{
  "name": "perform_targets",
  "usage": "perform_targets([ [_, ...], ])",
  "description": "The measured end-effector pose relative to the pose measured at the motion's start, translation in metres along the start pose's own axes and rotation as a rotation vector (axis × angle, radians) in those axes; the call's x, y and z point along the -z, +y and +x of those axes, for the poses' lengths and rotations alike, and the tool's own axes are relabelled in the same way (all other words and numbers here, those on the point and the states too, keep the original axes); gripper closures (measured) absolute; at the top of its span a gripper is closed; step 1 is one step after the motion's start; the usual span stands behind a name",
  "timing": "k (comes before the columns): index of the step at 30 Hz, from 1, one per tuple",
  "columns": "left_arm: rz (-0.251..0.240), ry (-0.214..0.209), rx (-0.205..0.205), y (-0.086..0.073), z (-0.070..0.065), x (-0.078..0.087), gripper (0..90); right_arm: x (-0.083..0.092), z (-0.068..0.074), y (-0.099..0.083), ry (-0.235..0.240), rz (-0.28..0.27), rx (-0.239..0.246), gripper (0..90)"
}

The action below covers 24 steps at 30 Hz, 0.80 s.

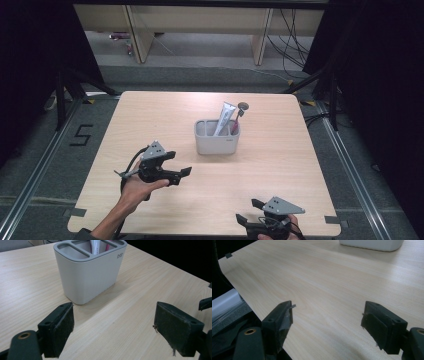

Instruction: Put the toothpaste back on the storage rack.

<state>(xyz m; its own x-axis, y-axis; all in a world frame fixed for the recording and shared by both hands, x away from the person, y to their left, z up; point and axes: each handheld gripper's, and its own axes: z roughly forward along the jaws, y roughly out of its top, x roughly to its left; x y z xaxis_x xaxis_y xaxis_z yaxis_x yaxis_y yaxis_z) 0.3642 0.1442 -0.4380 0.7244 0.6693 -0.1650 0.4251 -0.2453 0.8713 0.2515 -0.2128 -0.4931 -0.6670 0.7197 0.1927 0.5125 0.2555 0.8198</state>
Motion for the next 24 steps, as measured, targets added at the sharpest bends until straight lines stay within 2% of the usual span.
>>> perform_targets([
  [1, -0.004, -0.007, 0.001, -0.001, 0.0, 0.001, 15.7, 0.0, -0.001, 0.0, -0.015, -0.006, 0.013, 24.8],
  [2, -0.003, -0.001, -0.003, -0.001, -0.001, 0.003, 15.7, 0.001, 0.001, 0.0, -0.018, -0.003, -0.007, 24.8],
  [5, -0.005, -0.012, -0.008, -0.005, -0.002, 0.006, 15.7, 0.0, 0.001, 0.0, -0.004, 0.007, -0.017, 24.8],
  [6, -0.01, -0.014, -0.004, -0.006, -0.003, 0.007, 15.7, 0.0, 0.0, 0.0, -0.002, -0.003, 0.001, 24.8],
  [7, -0.01, -0.011, -0.004, -0.008, -0.003, 0.008, 15.7, 0.0, 0.001, 0.0, -0.001, 0.005, -0.012, 24.8],
  [8, -0.012, -0.02, -0.004, -0.009, -0.003, 0.01, 15.7, 0.0, 0.0, 0.0, -0.005, 0.002, 0.002, 24.8],
  [15, -0.007, -0.019, -0.017, -0.018, -0.005, 0.018, 15.7, 0.0, 0.0, 0.0, -0.002, -0.001, -0.001, 24.8],
  [17, -0.009, -0.025, -0.022, -0.02, -0.006, 0.021, 15.7, 0.0, -0.001, 0.0, -0.016, -0.007, 0.004, 24.8],
  [18, -0.013, -0.026, -0.02, -0.021, -0.007, 0.022, 15.7, -0.002, -0.001, -0.001, 0.002, -0.02, 0.001, 24.8],
  [19, -0.015, -0.036, -0.027, -0.022, -0.007, 0.023, 15.7, -0.002, -0.001, -0.001, 0.007, -0.012, -0.008, 24.8],
  [20, -0.009, -0.03, -0.027, -0.023, -0.008, 0.024, 15.7, -0.002, -0.002, -0.001, 0.001, -0.021, 0.005, 24.8],
  [24, -0.019, -0.042, -0.034, -0.029, -0.01, 0.026, 15.7, -0.001, -0.001, -0.001, -0.008, -0.001, -0.005, 24.8],
])
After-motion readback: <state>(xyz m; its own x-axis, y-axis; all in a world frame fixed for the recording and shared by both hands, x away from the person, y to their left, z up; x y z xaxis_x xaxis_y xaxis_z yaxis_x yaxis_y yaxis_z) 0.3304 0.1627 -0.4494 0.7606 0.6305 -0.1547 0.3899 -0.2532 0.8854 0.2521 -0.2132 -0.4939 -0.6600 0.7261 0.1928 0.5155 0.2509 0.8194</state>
